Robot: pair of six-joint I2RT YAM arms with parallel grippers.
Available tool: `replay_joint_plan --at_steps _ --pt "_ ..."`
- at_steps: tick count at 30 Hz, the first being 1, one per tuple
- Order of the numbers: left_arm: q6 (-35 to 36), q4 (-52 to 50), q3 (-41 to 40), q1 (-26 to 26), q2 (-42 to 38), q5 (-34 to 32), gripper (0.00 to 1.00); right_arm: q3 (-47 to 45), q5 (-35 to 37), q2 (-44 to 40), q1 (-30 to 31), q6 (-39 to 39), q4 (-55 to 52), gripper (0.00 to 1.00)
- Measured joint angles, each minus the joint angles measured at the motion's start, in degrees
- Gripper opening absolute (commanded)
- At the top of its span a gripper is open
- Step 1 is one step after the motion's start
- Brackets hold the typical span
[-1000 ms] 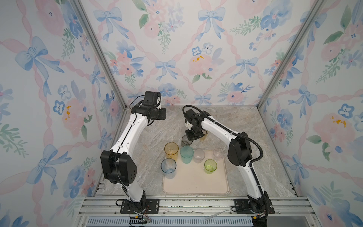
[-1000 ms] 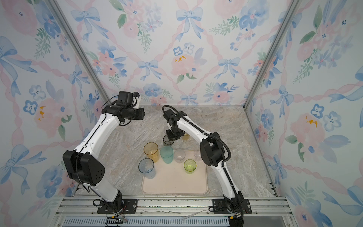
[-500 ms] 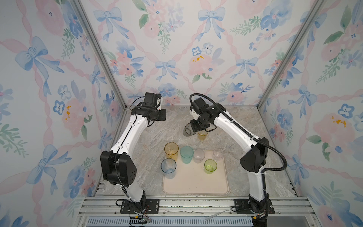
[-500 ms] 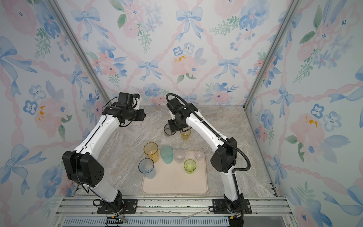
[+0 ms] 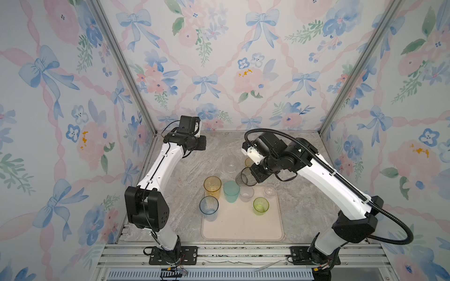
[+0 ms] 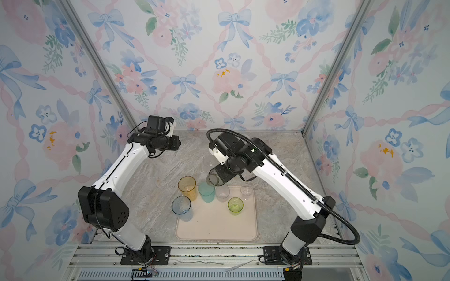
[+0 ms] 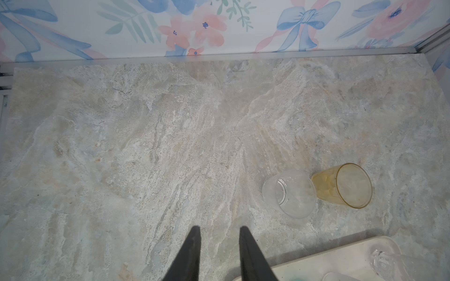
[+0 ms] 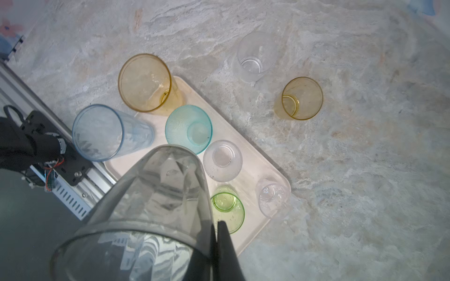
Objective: Place the glasses into the tray
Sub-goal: Place the glass on the tray.
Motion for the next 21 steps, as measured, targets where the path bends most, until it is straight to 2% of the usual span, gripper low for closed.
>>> replay_joint_plan --at_steps 6,10,21 --pt "0.0 0.0 0.8 -0.1 0.0 0.0 0.30 -7.7 -0.7 -2.6 7.7 -1.0 0.3 0.02" --pt "0.0 0.1 2.1 -0.4 0.0 0.0 0.30 -11.9 -0.5 -1.4 10.5 -1.7 2.2 0.02" --pt "0.3 0.3 2.8 -0.8 0.0 0.6 0.31 -14.6 1.0 12.2 12.7 -4.9 8.8 0.02"
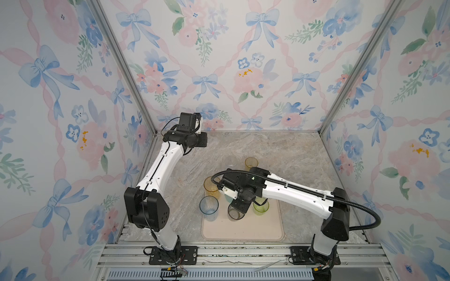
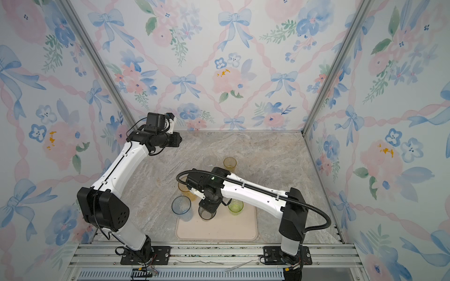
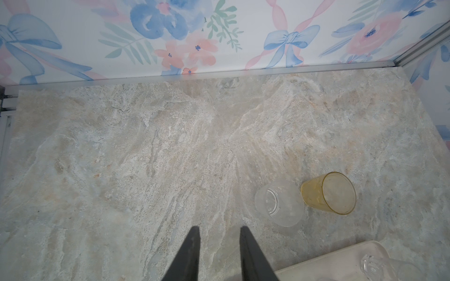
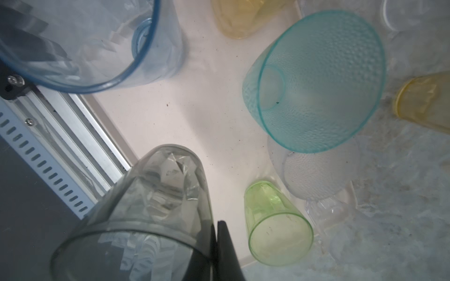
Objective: Place the glasses into the tray
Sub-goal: Place the glass on the tray.
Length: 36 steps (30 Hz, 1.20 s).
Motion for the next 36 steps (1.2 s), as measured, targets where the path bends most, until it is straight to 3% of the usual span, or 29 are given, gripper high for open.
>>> replay_joint_plan --at_steps 17,36 --pt "2.1 0.0 0.0 0.7 -1.8 1.6 0.34 -0.1 0.3 7.6 0.4 -1.3 5.0 0.04" --pt "2.3 0.0 0.0 1.2 -2.0 1.8 0.34 -1.2 1.6 5.0 0.4 -1.1 6.8 0.04"
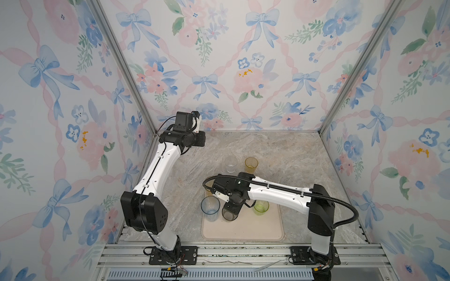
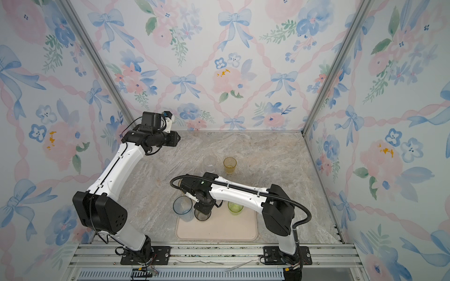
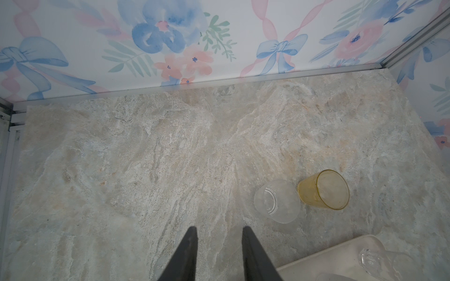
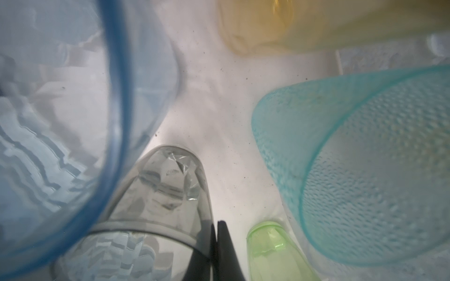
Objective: Place the glasses into the tray
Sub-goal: Place the glass on the tray.
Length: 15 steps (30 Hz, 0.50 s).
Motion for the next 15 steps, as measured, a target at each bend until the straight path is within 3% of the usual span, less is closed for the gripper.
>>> replay_joint_plan --at_steps 15 --pt "0.0 0.0 0.0 0.0 -0.9 -0.1 0.34 -4.2 3.9 -7.1 0.0 0.5 -4.0 0.04"
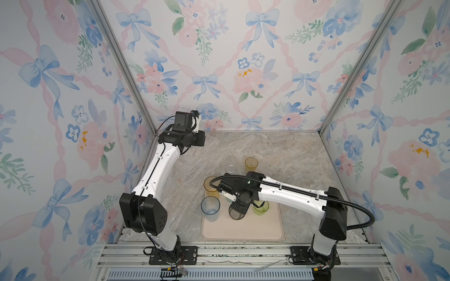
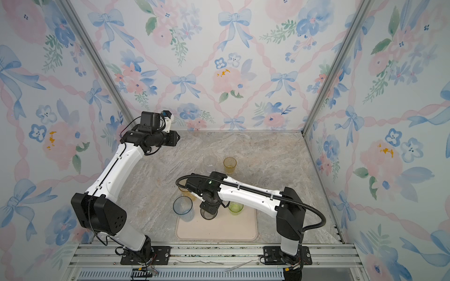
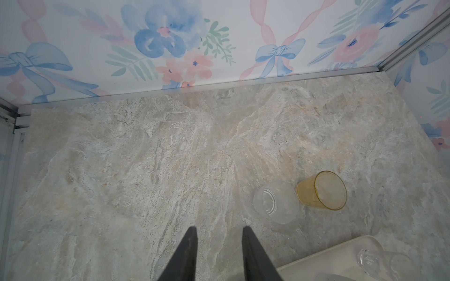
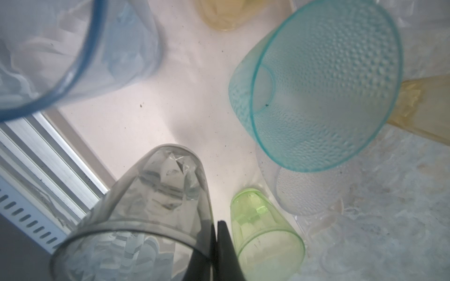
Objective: Place the glasses into the tray
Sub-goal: Place the glass on the tray.
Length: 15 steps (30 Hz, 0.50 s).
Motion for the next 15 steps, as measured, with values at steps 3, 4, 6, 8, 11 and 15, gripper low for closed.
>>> replay_joint_plan --at_steps 3,4,6,8,11,15 --pt "0.0 0.0 0.0 0.0 0.0 0.0 0.34 -2.1 0.5 -2.1 0.0 0.7 -1.0 0.04" --pt "0.0 0.0 0.0 0.0 0.0 0.0 0.34 -2.7 0.5 -2.6 -0.1 0.8 -1.2 0.04" --pt "0.0 0.0 0.0 0.0 0.0 0.0 0.34 -3.8 0.5 -2.9 -0.2 1.0 -1.2 0.04" --pt "0.0 0.0 0.0 0.0 0.0 0.0 0.34 -4.9 0.5 -2.9 -0.5 1.0 -1.0 0.04" --pt "-0.1 0.0 0.0 0.0 0.0 0.0 0.34 -6.4 0.3 -2.9 -0.9 1.2 -0.8 0.04" --pt "-0.2 0.0 0.0 0.0 -0.1 0.0 0.34 -7.9 0.0 -2.9 -1.5 1.3 0.3 0.04"
